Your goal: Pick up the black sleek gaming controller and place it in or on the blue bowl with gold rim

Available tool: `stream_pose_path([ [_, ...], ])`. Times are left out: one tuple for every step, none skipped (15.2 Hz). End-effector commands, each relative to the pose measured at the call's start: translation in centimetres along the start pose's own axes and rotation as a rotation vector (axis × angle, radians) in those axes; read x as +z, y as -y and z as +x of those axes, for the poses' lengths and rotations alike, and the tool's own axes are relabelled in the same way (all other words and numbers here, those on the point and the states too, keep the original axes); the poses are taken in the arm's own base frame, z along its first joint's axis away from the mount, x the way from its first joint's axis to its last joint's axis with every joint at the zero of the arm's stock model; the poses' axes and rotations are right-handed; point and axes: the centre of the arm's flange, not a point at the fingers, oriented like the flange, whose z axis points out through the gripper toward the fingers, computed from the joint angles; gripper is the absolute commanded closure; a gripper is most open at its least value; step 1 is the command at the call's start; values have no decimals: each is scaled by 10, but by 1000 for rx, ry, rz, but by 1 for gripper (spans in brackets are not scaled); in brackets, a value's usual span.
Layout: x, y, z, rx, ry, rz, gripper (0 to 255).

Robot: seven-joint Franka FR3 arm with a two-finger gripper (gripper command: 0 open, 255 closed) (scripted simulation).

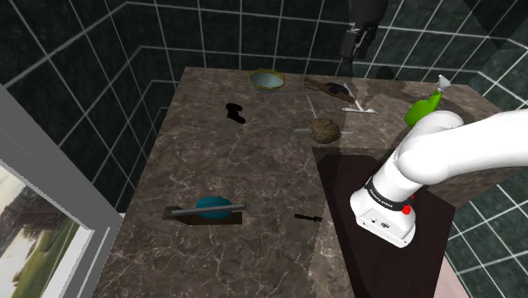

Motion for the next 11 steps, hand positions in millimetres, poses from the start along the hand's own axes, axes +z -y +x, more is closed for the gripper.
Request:
stream_pose_path([
  [0,0,0,0,0,0,0],
  [7,4,10,5,-3,4,0],
  [14,8,20,9,-6,9,0],
  [21,11,30,14,-9,13,0],
  [28,15,40,19,-12,17,0],
  [34,19,50,24,-14,21,0],
  [41,22,60,28,-17,26,0],
  [48,26,70,33,-20,30,0],
  [55,30,80,38,-23,34,0],
  [61,33,90,42,-26,39,0],
  [68,37,100,47,-29,43,0],
])
